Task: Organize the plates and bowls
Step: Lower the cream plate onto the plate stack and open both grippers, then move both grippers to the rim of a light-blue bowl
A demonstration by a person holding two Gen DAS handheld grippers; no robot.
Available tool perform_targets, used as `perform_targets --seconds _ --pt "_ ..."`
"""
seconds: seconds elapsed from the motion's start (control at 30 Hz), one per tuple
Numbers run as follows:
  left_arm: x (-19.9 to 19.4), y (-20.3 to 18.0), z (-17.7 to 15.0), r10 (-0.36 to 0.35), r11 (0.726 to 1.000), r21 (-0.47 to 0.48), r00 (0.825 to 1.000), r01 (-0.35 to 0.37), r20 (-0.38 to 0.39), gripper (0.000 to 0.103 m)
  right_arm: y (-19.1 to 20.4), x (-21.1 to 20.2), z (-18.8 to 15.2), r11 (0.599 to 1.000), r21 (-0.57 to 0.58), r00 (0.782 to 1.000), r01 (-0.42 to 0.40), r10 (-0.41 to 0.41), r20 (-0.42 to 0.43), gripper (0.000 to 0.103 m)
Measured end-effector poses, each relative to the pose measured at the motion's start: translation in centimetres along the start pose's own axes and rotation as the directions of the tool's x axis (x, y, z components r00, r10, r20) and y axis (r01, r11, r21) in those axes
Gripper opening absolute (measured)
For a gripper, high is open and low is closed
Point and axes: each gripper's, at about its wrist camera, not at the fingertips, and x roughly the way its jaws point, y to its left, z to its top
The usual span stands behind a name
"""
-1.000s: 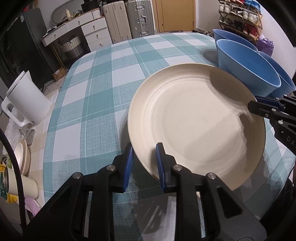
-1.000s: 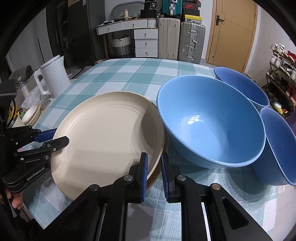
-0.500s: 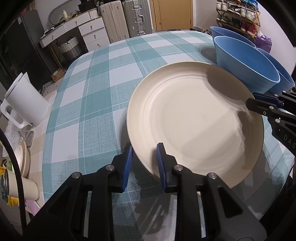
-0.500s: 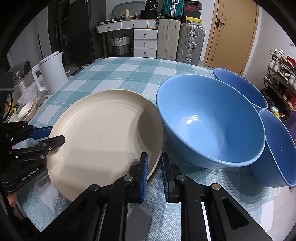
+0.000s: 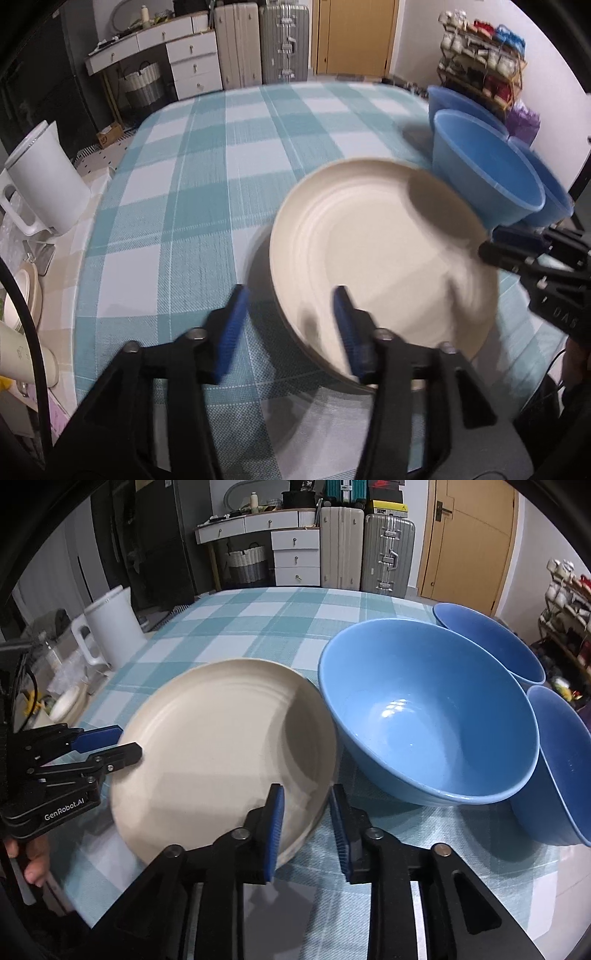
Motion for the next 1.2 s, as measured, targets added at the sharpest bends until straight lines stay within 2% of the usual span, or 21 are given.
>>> perform_targets --seconds 0.07,0.1,0.13,0.17,0.23,0.3,0.37,0.43,0.47,0.5,0.6,0.93,1.2 --pt "-1.0 0.0 0.2 -0.015 1.0 -0.012 1.0 0.015 0.026 0.074 0.1 -0.6 0.1 1.0 0.006 1.0 -0.013 0.012 0.012 0.038" --pt "-1.4 0.0 0.3 -0.029 0.999 -0.017 0.999 0.029 0.038 0.079 0.2 -0.9 0.1 1.0 0.008 1.0 -0.02 0.02 0.02 0.045" --pt "-1.8 -0.1 0.4 -0.039 0.999 -0.019 0.998 0.04 0.044 0.079 0.3 -1.2 0.2 1.0 0.011 0.999 -0.029 0.029 0.028 0.053" --pt "-2.3 -0.2 0.5 -0.052 0.998 -0.019 0.997 0.053 0.049 0.08 0.4 -1.5 0.2 0.999 0.014 0.999 -0.039 0.039 0.037 0.056" --pt "-2.9 -0.6 0.6 -0.065 0.998 -0.019 0.996 0.066 0.055 0.083 0.6 -2.2 0.2 0.999 0.015 0.997 -0.05 0.049 0.054 0.074" --pt "-3.6 -0.9 0.6 -0.06 0.998 -0.016 0.996 0.061 0.068 0.085 0.7 -2.9 0.2 0.999 0.017 0.996 -0.047 0.046 0.075 0.088" --pt "-4.0 -1.3 0.7 -0.052 0.998 -0.015 0.996 0.053 0.076 0.088 0.7 -3.7 0.2 0.999 0.016 0.995 -0.033 0.031 0.095 0.089" --pt "-4.4 -1.6 0.8 -0.058 0.998 -0.013 0.995 0.059 0.083 0.094 0.8 -4.3 0.1 1.0 0.009 0.994 -0.026 0.025 0.105 0.091" --pt "-4.7 -1.8 0.7 -0.061 0.998 -0.012 0.994 0.062 0.089 0.101 0.7 -4.7 0.1 1.0 0.006 0.994 -0.023 0.022 0.11 0.092" --pt "-5.0 -2.0 0.7 -0.059 0.998 -0.012 0.993 0.061 0.103 0.102 0.7 -4.9 0.0 1.0 0.004 0.993 -0.019 0.019 0.115 0.094" --pt "-5.5 -2.6 0.7 -0.052 0.999 -0.011 0.991 0.053 0.122 0.102 0.2 -6.0 -0.1 1.0 0.009 0.99 -0.003 0.002 0.141 0.098" --pt "-6.5 -4.5 1.3 -0.104 0.993 -0.042 0.983 0.111 0.153 0.102 -3.9 -9.4 -0.4 0.998 0.056 0.975 0.027 -0.039 0.219 0.101" --pt "-5.9 -7.1 4.2 -0.122 0.992 -0.013 0.981 0.125 0.15 0.102 -8.7 -11.2 0.7 0.993 0.105 0.963 0.052 -0.078 0.259 0.101"
